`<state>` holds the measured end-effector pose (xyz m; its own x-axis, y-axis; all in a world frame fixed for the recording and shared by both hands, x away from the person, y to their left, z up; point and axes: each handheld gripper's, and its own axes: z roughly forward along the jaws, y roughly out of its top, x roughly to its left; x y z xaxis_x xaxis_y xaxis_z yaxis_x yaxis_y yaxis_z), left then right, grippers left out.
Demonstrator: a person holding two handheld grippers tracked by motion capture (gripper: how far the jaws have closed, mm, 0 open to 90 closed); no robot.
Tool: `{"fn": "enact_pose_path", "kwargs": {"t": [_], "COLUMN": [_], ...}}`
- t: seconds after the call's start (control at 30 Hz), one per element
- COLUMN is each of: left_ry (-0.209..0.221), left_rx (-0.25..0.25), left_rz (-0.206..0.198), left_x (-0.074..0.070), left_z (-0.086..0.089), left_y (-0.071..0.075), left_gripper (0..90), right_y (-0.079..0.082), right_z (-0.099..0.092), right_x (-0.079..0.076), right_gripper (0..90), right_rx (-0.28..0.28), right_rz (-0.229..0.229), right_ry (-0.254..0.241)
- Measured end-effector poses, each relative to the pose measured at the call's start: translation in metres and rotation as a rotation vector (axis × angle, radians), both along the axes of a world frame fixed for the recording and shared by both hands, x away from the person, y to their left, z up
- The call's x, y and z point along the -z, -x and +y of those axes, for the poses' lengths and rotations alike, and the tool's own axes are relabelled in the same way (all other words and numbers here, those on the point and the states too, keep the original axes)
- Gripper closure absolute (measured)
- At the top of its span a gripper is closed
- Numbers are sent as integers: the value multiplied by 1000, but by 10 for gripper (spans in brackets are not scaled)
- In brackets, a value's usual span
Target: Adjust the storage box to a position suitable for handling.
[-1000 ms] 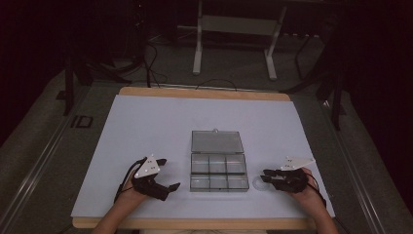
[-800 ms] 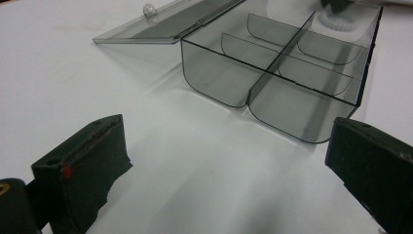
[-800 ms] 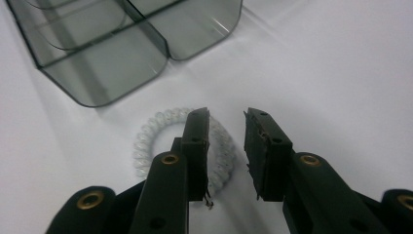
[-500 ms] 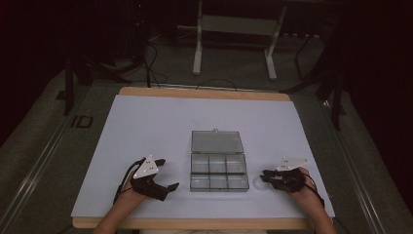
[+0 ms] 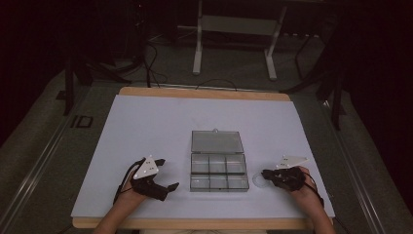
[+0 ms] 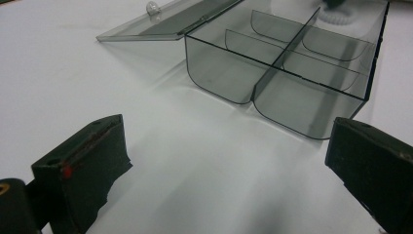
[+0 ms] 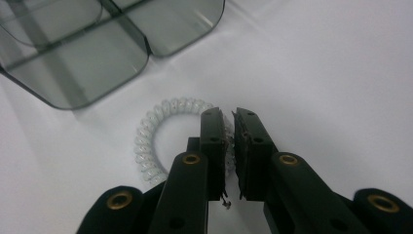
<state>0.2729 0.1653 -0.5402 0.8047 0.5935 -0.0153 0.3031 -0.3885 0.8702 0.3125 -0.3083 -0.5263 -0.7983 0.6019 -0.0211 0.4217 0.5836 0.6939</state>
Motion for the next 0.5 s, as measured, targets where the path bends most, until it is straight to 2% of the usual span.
{"fn": "enact_pose_path", "kwargs": {"t": [0.5], "left_ry": [2], "left_rx": [1], "left_rz": [-3], "left_x": [1], "left_z": [0], "left_y": [0], "left_gripper": [21], "right_y": [-5], "right_z": [-8], "right_x": [-41], "right_gripper": [832], "right_rx": [14], "right_rz": [-50], "right_ry": [-38]}}
